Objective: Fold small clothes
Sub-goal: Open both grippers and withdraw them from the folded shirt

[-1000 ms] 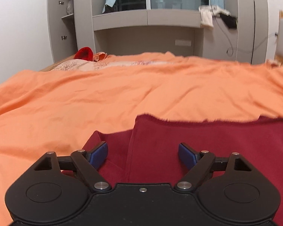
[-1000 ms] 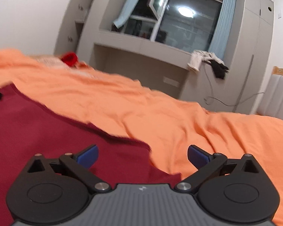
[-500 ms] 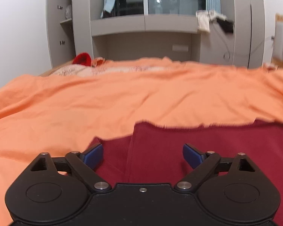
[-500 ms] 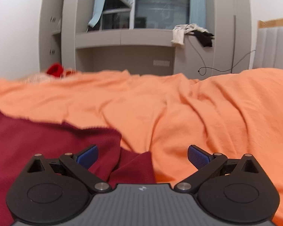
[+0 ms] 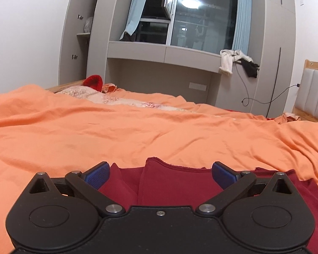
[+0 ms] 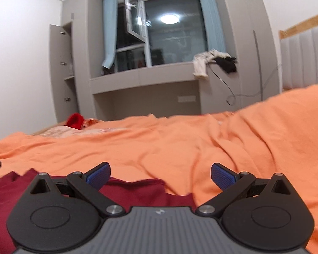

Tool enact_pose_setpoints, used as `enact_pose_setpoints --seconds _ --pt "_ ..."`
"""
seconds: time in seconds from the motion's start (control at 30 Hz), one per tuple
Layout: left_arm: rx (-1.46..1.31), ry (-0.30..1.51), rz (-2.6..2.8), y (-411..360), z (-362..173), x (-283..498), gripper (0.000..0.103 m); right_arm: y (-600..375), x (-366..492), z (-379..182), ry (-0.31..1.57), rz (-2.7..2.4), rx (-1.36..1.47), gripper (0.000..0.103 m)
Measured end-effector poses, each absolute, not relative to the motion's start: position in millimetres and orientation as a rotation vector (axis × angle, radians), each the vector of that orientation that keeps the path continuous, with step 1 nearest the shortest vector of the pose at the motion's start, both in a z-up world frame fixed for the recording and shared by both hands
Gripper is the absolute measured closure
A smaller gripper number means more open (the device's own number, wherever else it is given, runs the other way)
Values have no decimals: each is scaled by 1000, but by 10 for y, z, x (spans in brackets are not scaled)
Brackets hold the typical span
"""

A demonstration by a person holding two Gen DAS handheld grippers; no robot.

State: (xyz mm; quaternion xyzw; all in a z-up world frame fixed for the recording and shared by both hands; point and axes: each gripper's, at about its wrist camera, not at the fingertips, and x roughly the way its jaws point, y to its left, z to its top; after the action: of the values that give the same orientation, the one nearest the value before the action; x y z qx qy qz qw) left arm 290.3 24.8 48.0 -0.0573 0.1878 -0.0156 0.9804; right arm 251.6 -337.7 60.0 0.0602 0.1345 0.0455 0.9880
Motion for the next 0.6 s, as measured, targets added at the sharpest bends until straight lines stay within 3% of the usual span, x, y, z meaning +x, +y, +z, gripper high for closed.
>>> enact_pose_setpoints --seconds 0.27,0.6 --pt "-174 278 -129 133 441 1955 1 -2821 2163 509 231 138 44 0" --pt "-367 471 -137 325 19 1707 1 -2348 1980 334 225 194 -14 0"
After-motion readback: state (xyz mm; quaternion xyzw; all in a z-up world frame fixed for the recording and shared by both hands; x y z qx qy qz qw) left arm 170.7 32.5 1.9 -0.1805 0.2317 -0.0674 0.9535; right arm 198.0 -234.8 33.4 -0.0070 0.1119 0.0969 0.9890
